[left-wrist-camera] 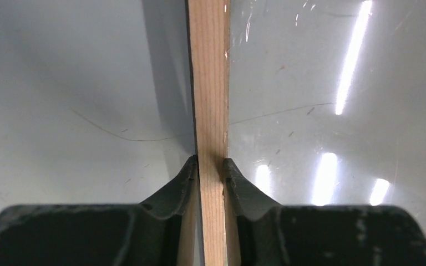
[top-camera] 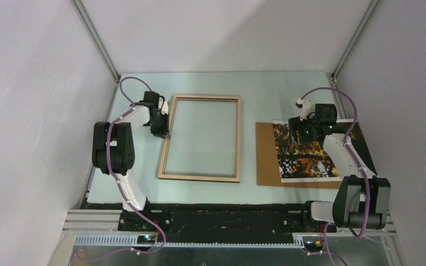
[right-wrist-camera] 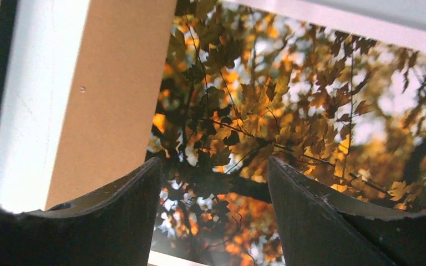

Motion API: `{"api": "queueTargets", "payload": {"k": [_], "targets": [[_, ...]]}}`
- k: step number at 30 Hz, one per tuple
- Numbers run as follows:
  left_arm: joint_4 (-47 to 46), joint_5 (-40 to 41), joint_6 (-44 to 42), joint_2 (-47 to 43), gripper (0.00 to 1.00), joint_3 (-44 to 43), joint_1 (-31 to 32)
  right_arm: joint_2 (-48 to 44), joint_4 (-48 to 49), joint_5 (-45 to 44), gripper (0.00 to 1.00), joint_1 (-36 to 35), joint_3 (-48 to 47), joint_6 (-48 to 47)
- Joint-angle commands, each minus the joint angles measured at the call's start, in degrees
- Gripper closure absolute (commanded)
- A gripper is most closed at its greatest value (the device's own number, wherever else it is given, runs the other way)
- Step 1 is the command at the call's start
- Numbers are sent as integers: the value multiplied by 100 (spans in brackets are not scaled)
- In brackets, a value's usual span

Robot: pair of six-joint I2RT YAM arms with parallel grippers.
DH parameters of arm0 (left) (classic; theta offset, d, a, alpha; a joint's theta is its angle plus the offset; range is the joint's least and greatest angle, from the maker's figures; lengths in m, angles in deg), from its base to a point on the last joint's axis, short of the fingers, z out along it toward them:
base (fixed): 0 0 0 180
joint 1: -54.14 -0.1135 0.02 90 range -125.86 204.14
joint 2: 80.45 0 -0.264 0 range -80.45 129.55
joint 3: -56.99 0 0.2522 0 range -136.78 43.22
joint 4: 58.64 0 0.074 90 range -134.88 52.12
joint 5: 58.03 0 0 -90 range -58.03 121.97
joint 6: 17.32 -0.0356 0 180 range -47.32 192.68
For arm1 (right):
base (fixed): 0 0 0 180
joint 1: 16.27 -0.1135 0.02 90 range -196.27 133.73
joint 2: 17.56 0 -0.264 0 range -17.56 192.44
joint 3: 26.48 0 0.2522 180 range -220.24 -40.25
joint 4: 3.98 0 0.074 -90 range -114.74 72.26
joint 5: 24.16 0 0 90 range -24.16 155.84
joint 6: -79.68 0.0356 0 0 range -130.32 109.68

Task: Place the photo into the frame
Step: Move the photo frame to the center of the board.

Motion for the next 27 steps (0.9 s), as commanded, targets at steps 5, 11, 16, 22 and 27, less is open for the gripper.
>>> {"api": "queueTargets", "payload": {"k": [5,11,16,22,27], "targets": [[-60,104,224,-160,100,-18,-416,881,100,-362,27,5,72,-465],[-59,11,308,-135,87,41,-638,1343,386,-551,27,-223,67,-488],[-59,-64,326,-95,69,46,-713,1500,529,-820,27,-577,-102,-310],[-51,-55,334,-110,37,29,-746,1679,568,-873,27,-666,-479,155],[-65,-159,395,-298,21,-7,-748,1847,781,-1109,27,-873,-815,565]]}}
